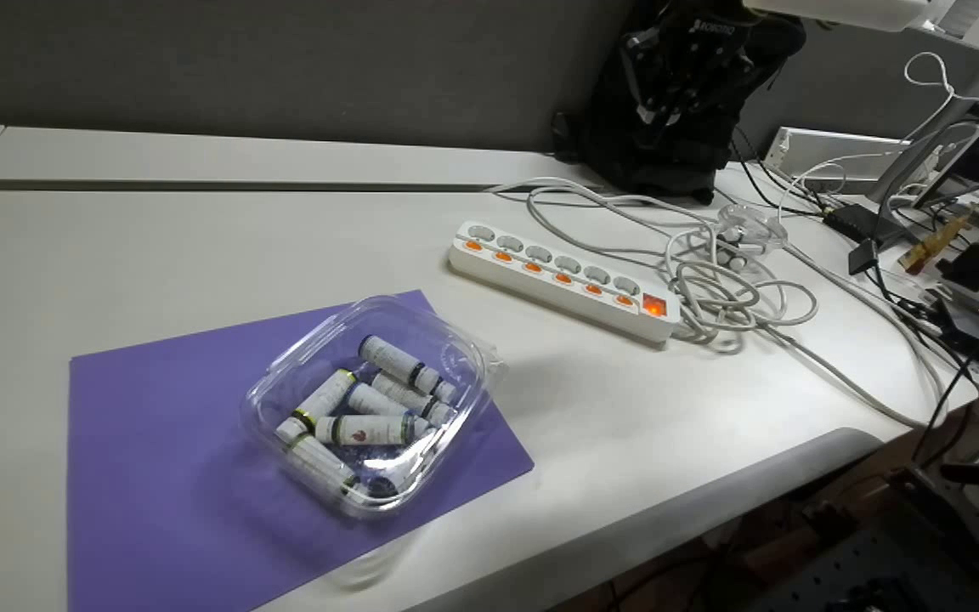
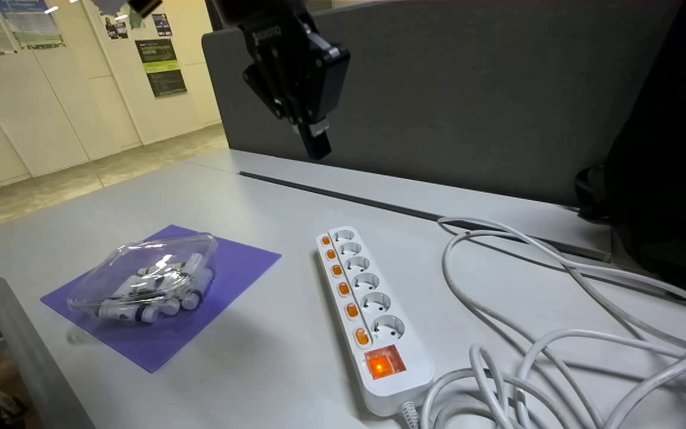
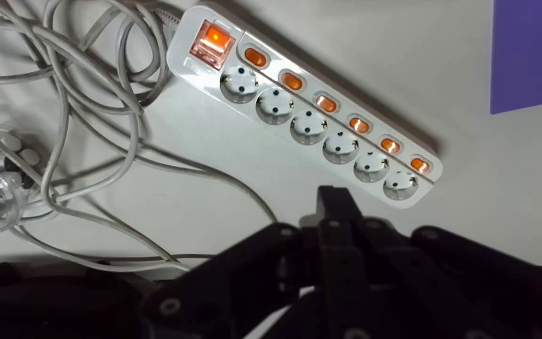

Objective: Turn on the switch of the second right slot

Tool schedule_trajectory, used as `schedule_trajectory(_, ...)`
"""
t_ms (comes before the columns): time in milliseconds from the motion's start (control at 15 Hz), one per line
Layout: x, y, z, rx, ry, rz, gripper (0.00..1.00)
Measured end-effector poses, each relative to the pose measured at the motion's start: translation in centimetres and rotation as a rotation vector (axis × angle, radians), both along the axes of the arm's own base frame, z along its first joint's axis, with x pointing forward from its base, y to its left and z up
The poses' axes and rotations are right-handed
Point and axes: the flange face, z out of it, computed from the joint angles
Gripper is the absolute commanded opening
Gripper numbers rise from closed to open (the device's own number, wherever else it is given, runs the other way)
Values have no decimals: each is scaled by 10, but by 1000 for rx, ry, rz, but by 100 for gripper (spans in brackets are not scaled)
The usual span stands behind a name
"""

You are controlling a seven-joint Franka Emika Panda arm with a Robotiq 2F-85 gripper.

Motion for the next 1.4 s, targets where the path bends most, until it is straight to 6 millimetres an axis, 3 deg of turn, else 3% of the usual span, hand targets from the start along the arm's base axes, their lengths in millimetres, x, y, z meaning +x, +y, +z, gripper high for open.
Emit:
schedule_trajectory(333, 5, -10, -34, 17, 52, -30, 0)
schedule_trajectory(933, 33, -23, -99, 50, 143, -84, 0)
schedule_trajectory(1400, 33, -23, -143, 59, 167, -87, 0)
